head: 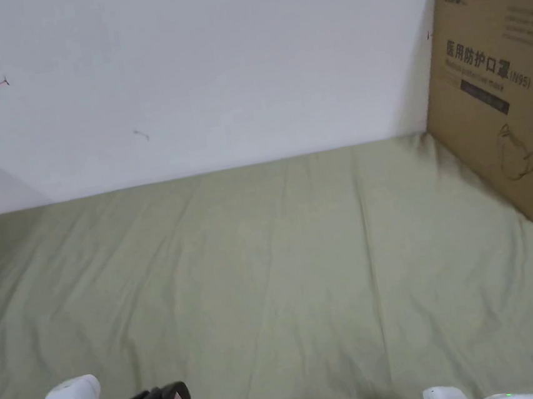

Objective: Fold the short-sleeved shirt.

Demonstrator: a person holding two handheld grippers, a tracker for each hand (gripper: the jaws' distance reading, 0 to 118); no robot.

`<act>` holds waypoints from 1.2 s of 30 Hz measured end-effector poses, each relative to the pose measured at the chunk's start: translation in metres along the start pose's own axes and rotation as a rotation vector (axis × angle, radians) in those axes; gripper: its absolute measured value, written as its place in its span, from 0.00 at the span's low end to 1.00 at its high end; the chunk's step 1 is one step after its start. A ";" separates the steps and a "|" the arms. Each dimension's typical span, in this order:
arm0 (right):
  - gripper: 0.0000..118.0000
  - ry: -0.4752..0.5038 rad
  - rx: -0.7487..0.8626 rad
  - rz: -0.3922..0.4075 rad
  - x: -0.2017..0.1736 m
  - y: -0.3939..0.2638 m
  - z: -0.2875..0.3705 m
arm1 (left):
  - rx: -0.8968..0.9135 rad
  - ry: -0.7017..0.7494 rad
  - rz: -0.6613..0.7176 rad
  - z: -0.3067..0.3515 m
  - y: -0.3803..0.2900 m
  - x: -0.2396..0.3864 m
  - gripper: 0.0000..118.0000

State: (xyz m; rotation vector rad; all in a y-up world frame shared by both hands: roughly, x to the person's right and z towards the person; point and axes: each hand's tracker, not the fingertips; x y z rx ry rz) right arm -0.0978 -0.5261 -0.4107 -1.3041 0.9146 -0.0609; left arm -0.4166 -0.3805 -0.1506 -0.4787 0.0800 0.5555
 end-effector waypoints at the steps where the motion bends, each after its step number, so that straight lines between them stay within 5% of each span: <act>1: 0.03 0.007 0.001 -0.010 0.001 0.000 0.000 | -0.077 -0.078 0.091 -0.006 0.001 -0.016 0.05; 3: 0.03 0.016 0.009 -0.019 0.002 -0.002 0.000 | -0.190 -0.150 0.229 -0.020 -0.001 -0.045 0.36; 5: 0.03 0.019 0.022 -0.016 0.002 -0.007 0.002 | -0.302 -0.210 0.351 -0.040 -0.009 -0.071 0.80; 7: 0.03 0.021 0.035 -0.020 0.002 -0.009 0.002 | -0.352 -0.268 0.434 -0.060 -0.025 -0.090 0.98; 15: 0.03 0.034 0.035 -0.057 0.005 -0.009 0.002 | -0.507 -0.595 0.818 -0.145 -0.101 -0.135 0.97; 18: 0.03 0.027 0.028 -0.059 0.003 -0.008 0.002 | -0.518 -0.692 0.798 -0.167 -0.109 -0.118 0.94; 19: 0.03 0.024 0.029 -0.058 0.002 -0.008 0.002 | -0.511 -0.683 0.777 -0.171 -0.112 -0.115 0.82; 20: 0.03 0.022 0.030 -0.058 0.003 -0.008 0.001 | -0.499 -0.681 0.737 -0.172 -0.112 -0.114 0.37; 21: 0.03 0.022 0.032 -0.061 0.003 -0.008 0.001 | -0.483 -0.631 0.684 -0.172 -0.113 -0.115 0.12; 23: 0.03 0.033 0.041 -0.078 0.005 -0.011 0.001 | -0.523 -0.346 0.515 -0.178 -0.120 -0.116 0.12; 24: 0.03 0.066 0.034 -0.106 0.006 -0.012 0.000 | -0.489 -0.509 0.610 -0.172 -0.122 -0.117 0.12; 27: 0.03 0.036 0.040 -0.143 -0.003 -0.013 0.014 | -0.524 -0.396 0.540 -0.166 -0.106 -0.101 0.12; 31: 0.03 0.006 0.154 0.039 -0.030 -0.014 0.060 | -0.483 -0.270 0.346 -0.130 -0.069 -0.069 0.12; 36: 0.03 -0.002 0.272 0.141 -0.062 -0.009 0.106 | -0.408 -0.141 0.256 -0.058 -0.004 -0.095 0.12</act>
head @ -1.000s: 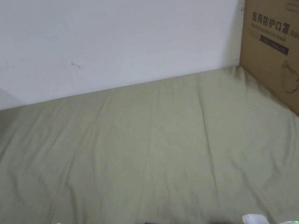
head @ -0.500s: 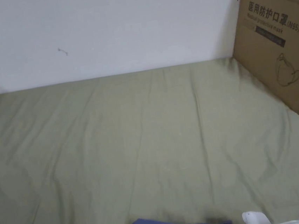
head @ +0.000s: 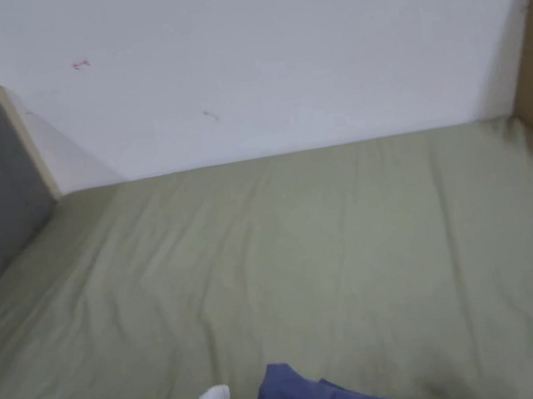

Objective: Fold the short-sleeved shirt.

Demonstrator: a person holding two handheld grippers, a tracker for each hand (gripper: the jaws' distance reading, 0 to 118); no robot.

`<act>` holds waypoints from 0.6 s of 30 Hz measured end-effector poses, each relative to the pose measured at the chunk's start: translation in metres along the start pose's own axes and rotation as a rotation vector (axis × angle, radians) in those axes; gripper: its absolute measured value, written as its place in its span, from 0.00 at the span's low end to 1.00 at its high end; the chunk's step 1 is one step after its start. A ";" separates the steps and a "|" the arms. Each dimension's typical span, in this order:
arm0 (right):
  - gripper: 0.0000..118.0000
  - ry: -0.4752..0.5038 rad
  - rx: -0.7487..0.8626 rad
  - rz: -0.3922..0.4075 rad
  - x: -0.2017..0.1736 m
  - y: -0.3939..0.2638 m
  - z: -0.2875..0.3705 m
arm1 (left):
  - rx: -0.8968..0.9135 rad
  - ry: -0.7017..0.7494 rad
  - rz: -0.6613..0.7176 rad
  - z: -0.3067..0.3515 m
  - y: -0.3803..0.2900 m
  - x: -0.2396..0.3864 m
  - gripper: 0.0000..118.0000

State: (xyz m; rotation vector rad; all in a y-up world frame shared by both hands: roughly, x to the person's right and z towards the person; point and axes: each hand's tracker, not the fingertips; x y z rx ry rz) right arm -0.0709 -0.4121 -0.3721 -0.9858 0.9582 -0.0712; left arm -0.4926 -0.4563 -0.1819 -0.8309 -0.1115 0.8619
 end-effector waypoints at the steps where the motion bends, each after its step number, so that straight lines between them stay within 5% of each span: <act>1: 0.03 -0.008 0.001 0.005 -0.005 0.002 0.003 | 0.010 0.035 0.004 0.022 0.009 -0.009 0.12; 13: 0.03 -0.117 -0.078 0.029 -0.022 -0.002 0.006 | 0.010 0.616 0.076 0.208 0.077 -0.132 0.13; 14: 0.03 -0.128 -0.086 0.032 -0.022 -0.001 0.005 | 0.005 0.653 0.079 0.217 0.080 -0.139 0.20; 15: 0.03 -0.138 -0.090 0.037 -0.024 -0.001 0.005 | -0.004 0.693 0.076 0.225 0.084 -0.150 0.38; 16: 0.03 -0.144 -0.092 0.041 -0.023 0.001 0.003 | -0.011 0.753 0.066 0.231 0.086 -0.155 0.71; 17: 0.03 -0.147 -0.092 0.044 -0.024 0.002 0.003 | -0.013 0.819 0.053 0.236 0.088 -0.159 0.88; 18: 0.03 -0.148 -0.092 0.046 -0.025 0.003 0.002 | -0.012 0.885 0.045 0.240 0.090 -0.165 0.88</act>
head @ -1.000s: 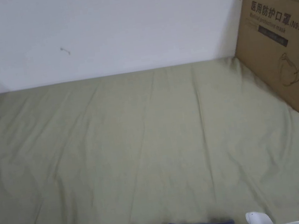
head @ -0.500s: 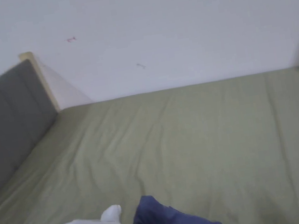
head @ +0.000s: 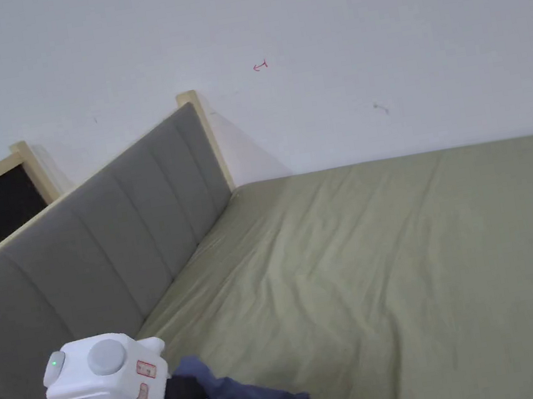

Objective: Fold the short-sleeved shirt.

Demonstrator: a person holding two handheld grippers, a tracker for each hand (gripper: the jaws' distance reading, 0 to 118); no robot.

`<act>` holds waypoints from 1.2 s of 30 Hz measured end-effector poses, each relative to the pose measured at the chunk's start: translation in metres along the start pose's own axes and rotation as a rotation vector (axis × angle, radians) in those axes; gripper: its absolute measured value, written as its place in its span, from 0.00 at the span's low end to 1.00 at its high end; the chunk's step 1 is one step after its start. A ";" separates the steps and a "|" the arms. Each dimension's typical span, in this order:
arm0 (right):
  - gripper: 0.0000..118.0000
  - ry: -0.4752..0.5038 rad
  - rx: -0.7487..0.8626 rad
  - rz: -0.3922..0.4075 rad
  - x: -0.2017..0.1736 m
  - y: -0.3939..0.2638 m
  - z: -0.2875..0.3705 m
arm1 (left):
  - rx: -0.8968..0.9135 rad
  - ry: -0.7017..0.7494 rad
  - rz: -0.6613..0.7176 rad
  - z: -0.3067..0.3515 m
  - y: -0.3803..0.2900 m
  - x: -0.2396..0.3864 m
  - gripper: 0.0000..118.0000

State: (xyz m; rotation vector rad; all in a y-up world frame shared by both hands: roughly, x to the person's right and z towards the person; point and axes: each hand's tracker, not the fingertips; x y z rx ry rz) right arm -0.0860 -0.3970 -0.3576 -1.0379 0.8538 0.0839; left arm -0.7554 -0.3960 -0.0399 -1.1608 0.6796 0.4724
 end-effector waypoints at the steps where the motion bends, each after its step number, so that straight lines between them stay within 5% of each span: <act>1: 0.03 0.001 0.002 0.001 -0.002 0.001 0.000 | -0.010 0.048 0.030 0.001 0.000 -0.006 0.88; 8: 0.03 0.028 0.005 0.026 -0.011 0.007 -0.003 | -0.007 0.070 0.136 0.003 0.003 -0.036 0.85; 13: 0.03 0.034 0.013 0.039 -0.008 0.007 0.000 | -0.023 0.028 0.140 0.003 -0.009 0.005 0.85; 18: 0.03 0.033 0.038 0.009 0.005 0.005 0.007 | -0.061 -0.210 0.073 0.000 -0.035 0.113 0.82; 19: 0.03 0.031 0.042 -0.001 0.008 0.004 0.008 | -0.093 -0.261 0.044 -0.001 -0.045 0.148 0.74; 22: 0.03 0.028 0.044 -0.010 0.013 0.001 0.012 | -0.110 -0.404 -0.050 0.002 -0.065 0.219 0.01; 26: 0.03 0.003 0.097 0.023 0.004 0.001 0.030 | 0.082 -0.571 -0.149 0.039 -0.102 0.305 0.01; 29: 0.03 -0.060 0.257 0.025 -0.003 0.008 0.054 | 0.434 -0.483 -0.323 0.076 -0.139 0.359 0.01; 36: 0.03 -0.100 0.808 0.056 -0.013 0.009 0.108 | 0.984 -0.408 -0.171 0.146 -0.182 0.392 0.01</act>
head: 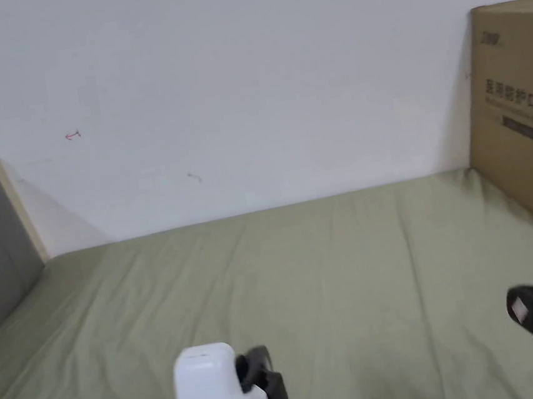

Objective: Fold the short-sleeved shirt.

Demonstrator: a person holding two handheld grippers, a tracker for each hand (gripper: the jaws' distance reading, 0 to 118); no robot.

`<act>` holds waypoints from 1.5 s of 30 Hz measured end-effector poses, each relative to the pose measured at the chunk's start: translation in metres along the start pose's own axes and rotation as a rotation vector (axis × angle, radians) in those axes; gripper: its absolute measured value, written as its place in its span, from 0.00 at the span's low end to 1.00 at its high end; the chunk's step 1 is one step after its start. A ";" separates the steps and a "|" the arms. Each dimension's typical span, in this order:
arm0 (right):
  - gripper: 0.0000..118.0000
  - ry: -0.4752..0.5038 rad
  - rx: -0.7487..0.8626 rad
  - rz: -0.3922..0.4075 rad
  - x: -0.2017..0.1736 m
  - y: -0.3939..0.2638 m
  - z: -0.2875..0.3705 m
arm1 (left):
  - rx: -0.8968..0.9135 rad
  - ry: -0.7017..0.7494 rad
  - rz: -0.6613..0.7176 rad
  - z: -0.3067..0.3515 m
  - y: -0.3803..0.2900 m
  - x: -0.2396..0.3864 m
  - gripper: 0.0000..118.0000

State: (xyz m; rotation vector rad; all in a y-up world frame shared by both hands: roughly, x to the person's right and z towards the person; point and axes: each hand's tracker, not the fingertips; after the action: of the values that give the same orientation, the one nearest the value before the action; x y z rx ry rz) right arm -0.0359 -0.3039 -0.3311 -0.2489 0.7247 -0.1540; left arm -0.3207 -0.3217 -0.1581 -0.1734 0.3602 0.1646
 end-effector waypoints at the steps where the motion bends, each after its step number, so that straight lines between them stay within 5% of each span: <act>1: 0.03 -0.012 0.083 0.028 -0.003 0.002 0.006 | 0.072 0.024 -0.010 0.005 0.006 0.003 0.01; 6: 0.03 -0.079 0.261 0.159 -0.013 0.003 0.019 | 0.275 0.125 -0.070 0.027 0.013 0.025 0.01; 11: 0.03 -0.071 0.229 0.155 -0.014 0.005 0.020 | 0.279 0.154 -0.072 0.032 0.011 0.034 0.04; 13: 0.21 -0.087 0.219 0.159 -0.015 0.006 0.020 | 0.275 0.144 -0.057 0.032 0.013 0.033 0.36; 14: 0.54 -0.099 0.210 0.163 -0.015 0.006 0.019 | 0.268 0.129 -0.044 0.031 0.015 0.031 0.69; 15: 0.73 -0.117 0.199 0.168 -0.016 0.006 0.018 | 0.251 0.144 -0.040 0.027 0.017 0.031 0.84; 16: 0.80 -0.131 0.199 0.169 -0.015 0.005 0.018 | 0.234 0.156 -0.027 0.025 0.017 0.031 0.87; 31: 0.82 -0.120 0.185 0.185 -0.018 -0.002 0.015 | 0.312 0.224 -0.089 0.026 0.021 0.031 0.88; 45: 0.82 -0.111 0.166 0.163 -0.020 -0.003 0.011 | 0.245 0.121 -0.027 0.030 0.027 0.026 0.88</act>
State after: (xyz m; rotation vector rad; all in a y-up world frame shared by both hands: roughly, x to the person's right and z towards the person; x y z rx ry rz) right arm -0.0437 -0.3007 -0.3094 -0.0391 0.6156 -0.0443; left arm -0.2921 -0.2862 -0.1440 0.0540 0.4943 0.0825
